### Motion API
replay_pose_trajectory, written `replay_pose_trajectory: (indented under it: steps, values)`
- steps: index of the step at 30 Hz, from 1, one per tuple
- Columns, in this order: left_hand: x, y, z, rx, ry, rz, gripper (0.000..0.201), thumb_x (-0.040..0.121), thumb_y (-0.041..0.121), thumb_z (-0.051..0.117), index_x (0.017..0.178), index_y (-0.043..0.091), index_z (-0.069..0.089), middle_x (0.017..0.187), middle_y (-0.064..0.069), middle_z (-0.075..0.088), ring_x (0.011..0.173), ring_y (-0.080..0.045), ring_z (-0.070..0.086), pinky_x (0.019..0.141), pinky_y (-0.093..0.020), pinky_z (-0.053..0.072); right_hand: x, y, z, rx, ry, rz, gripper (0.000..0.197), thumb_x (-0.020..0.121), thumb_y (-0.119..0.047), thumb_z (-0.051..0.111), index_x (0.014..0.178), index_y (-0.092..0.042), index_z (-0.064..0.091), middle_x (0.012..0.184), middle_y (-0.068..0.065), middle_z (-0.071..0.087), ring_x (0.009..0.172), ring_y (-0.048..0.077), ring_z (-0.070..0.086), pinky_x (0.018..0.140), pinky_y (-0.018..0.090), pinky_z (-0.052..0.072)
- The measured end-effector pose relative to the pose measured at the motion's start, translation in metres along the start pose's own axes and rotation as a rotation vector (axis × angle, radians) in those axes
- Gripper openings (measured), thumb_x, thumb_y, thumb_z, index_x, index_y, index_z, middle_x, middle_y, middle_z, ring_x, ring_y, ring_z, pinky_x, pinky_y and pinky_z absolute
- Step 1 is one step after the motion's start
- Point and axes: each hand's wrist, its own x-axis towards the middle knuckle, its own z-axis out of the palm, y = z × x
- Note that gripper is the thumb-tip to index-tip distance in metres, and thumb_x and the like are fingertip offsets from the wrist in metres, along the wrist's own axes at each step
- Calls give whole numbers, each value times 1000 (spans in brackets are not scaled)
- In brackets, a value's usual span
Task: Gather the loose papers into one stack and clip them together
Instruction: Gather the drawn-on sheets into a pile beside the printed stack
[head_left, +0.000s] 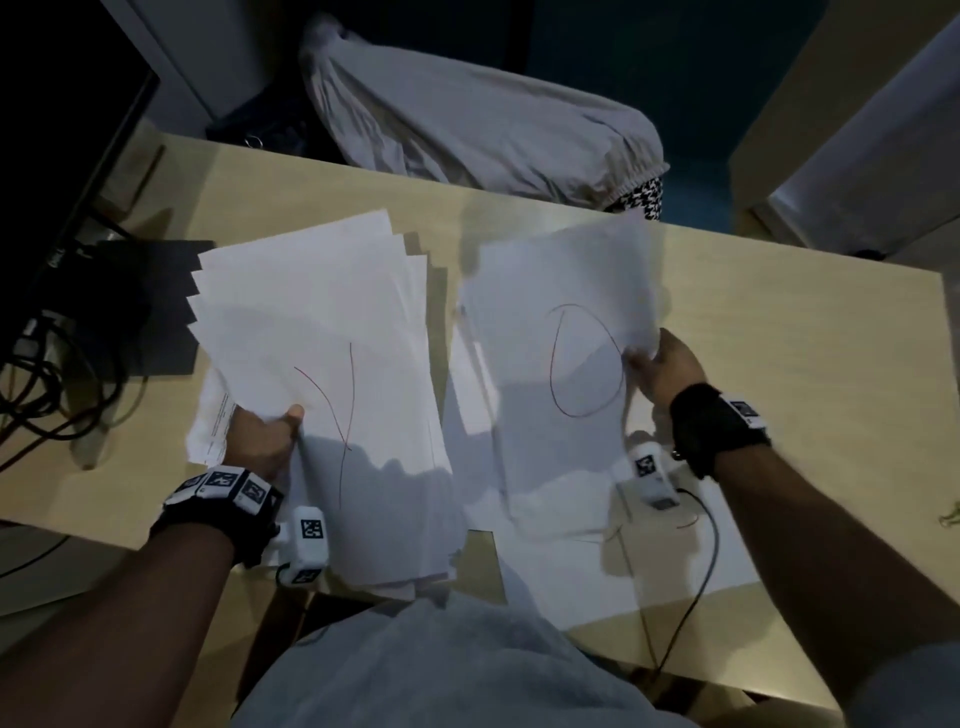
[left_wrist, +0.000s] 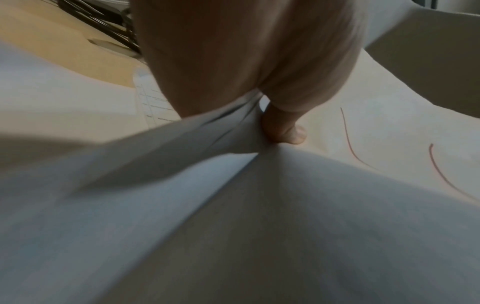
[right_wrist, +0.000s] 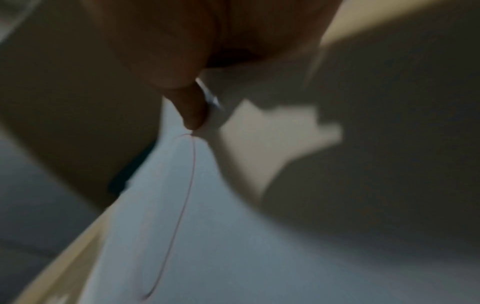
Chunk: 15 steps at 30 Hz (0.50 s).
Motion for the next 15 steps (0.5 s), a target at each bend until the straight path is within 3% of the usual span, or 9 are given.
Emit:
replay_pose_trajectory:
  steps: [3,6,9,12,15]
  values:
    - [-3,3,8,18,-27,45,41,89,10,63,121,-14,54,126,-27,57,121,-37,53,98,-28,36,-2,-2,29,33,11,163,45,91,-27,55,128,-3,50,126,23,58,112,39,56,81,33,41]
    - [-6,7,13,7,-40,79,41,89,10,63,121,-14,54,126,-28,57,122,-38,53,100,-31,37,-6,-12,58,-42,11,282,46,91,-31,55,127,-2,48,129,22,54,115,39,53,86,35,43]
    - [-6,6,19,-11,-68,73,39,89,8,63,118,-17,54,122,-29,58,118,-38,55,98,-32,39,-17,-34,84,-152,85,440,68,83,-43,63,129,1,39,134,21,39,124,37,39,100,40,37]
    - [-6,5,23,3,-75,54,40,87,8,66,116,-17,55,120,-30,59,116,-36,57,97,-33,40,-31,-58,105,-184,94,483,82,71,-38,76,128,1,31,132,18,34,122,35,40,99,39,39]
    - [-10,6,26,12,-73,53,41,87,4,65,120,-17,53,124,-31,57,119,-38,55,100,-32,38,-29,-62,114,-109,117,485,74,71,-27,77,125,-1,33,130,17,43,119,35,47,98,41,43]
